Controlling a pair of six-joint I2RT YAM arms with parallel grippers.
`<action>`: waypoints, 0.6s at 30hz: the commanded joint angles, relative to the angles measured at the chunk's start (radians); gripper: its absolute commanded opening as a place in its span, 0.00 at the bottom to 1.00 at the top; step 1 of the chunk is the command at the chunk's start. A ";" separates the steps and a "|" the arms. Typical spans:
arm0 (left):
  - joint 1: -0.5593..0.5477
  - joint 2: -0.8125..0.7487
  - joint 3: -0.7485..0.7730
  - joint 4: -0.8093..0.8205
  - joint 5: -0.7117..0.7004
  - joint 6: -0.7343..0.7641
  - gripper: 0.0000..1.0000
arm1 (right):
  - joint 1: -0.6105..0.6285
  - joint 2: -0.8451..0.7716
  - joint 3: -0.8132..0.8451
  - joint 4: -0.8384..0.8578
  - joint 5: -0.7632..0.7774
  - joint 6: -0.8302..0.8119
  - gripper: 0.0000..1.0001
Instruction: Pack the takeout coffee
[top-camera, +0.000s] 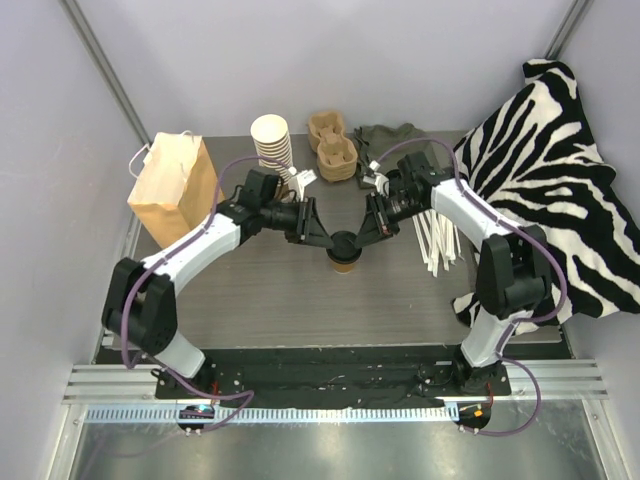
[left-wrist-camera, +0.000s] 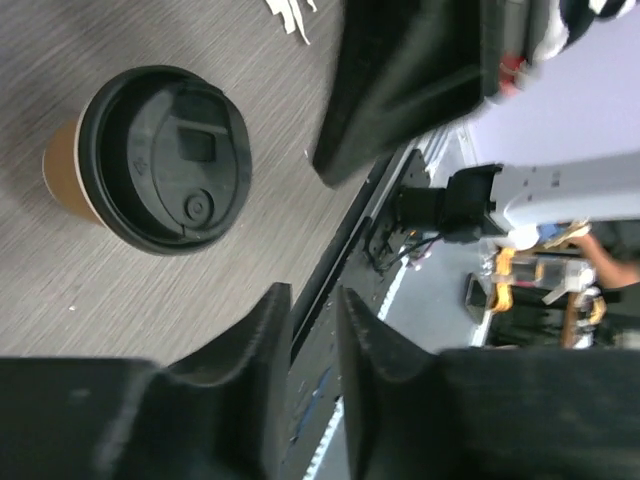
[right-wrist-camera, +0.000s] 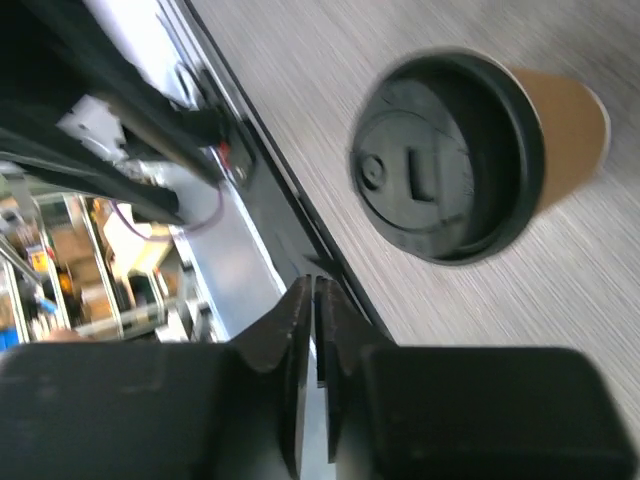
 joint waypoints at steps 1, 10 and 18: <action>-0.001 0.079 0.044 0.172 0.048 -0.143 0.22 | -0.002 -0.116 -0.069 0.355 -0.048 0.286 0.10; -0.009 0.170 0.032 0.302 0.056 -0.248 0.08 | 0.006 -0.038 -0.166 0.439 -0.045 0.342 0.01; -0.006 0.254 -0.025 0.324 0.053 -0.250 0.03 | 0.006 0.010 -0.206 0.466 -0.011 0.363 0.01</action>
